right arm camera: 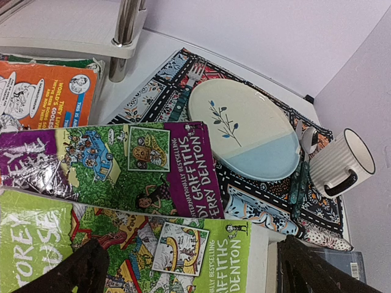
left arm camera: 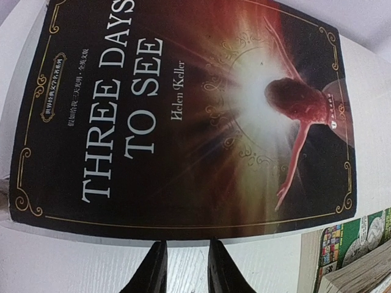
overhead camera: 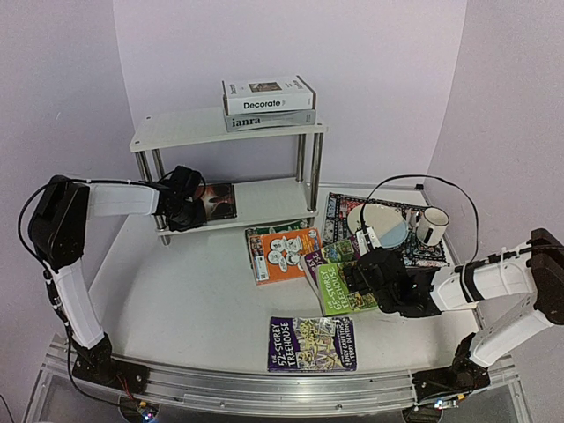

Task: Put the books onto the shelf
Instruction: Adjust the book in the book pile on the shelf.

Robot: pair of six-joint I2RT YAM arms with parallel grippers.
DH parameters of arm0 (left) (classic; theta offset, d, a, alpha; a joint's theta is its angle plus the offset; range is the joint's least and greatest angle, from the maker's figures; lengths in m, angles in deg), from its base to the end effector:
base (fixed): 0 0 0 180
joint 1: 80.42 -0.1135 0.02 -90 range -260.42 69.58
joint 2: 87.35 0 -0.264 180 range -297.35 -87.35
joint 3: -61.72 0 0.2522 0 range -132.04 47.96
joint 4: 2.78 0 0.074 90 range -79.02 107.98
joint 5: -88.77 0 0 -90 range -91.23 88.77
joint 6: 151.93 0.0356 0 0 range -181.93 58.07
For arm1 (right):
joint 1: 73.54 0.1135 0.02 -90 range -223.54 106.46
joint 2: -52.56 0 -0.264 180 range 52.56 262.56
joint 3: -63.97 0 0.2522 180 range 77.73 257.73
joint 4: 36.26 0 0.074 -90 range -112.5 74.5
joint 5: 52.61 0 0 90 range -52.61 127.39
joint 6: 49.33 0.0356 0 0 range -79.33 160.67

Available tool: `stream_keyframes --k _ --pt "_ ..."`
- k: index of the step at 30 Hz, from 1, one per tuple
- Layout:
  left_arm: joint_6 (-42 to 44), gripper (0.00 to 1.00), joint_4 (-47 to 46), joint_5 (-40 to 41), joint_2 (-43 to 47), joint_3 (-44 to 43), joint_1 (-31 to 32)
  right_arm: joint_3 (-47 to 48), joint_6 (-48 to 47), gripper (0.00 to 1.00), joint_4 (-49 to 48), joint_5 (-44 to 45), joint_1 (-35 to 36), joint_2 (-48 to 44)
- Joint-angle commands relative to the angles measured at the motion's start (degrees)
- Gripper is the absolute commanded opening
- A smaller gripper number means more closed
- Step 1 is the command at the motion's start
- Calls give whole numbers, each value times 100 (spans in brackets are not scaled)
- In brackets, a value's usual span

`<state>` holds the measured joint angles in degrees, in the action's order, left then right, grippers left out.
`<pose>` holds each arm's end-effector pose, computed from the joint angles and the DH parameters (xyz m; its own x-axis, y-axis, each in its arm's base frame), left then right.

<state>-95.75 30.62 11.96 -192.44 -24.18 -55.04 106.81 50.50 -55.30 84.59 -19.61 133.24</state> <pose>0.3585 -0.1611 0.1992 -0.7588 -0.2398 -0.6056 -0.1568 0.9697 -0.1876 0.1797 0.2023 0.1877 -0.2109 -0.0925 -0.9731 -0.1058 0.9918 -0.0714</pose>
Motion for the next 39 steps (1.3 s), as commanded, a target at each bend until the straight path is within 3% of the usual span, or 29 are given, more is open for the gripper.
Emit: stream_keyframes --k 1,22,28,34,39 --pt "112 27 49 8 -113 -333 -34 89 -26 98 45 138 -18 -27" --pt "289 28 75 33 -209 -491 -147 95 -24 98 45 119 -18 -10" --pt "379 45 83 -169 200 -248 -146 94 -27 98 45 111 -19 1" --pt "456 49 136 -537 915 160 -145 108 -42 98 41 94 -21 30" --pt "380 58 205 -1131 1678 601 -147 119 -62 98 45 81 -19 36"
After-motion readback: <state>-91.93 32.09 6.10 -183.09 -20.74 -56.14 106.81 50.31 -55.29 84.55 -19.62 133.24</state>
